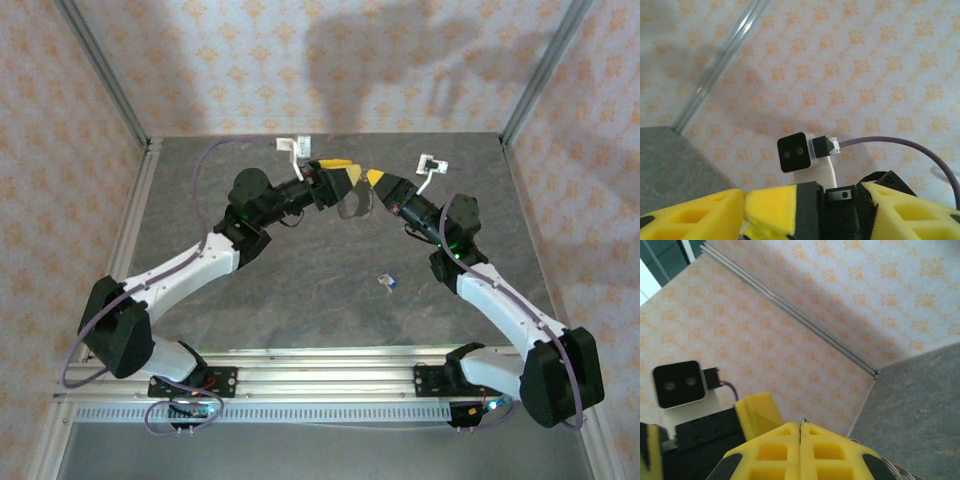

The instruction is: Put the keys on the keyring

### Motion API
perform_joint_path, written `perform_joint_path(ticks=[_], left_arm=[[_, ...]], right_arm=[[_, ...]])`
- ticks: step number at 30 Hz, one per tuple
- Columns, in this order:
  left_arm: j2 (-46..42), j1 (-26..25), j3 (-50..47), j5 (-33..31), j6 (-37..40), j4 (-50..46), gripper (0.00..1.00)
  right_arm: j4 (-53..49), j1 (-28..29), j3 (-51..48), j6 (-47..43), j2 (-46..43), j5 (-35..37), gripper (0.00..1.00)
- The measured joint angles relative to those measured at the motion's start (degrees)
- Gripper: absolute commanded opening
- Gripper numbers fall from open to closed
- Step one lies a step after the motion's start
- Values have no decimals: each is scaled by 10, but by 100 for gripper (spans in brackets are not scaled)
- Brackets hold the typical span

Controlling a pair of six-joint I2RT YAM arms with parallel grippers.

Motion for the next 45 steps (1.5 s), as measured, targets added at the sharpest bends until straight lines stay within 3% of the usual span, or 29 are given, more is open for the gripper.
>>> perform_joint_path(ticks=[8, 16, 26, 32, 45], left_arm=[[-43, 16, -78, -73, 17, -48, 64], [-43, 44, -168, -87, 13, -62, 61], [-35, 73, -234, -47, -29, 7, 51], [8, 75, -233, -22, -72, 85, 44], [82, 70, -188, 19, -122, 166, 38]], right_arm=[[11, 6, -41, 5, 40, -12, 0], [64, 18, -68, 28, 122, -43, 0], [126, 19, -80, 57, 153, -67, 0], [144, 22, -80, 70, 153, -74, 0], [155, 22, -79, 86, 154, -75, 0]])
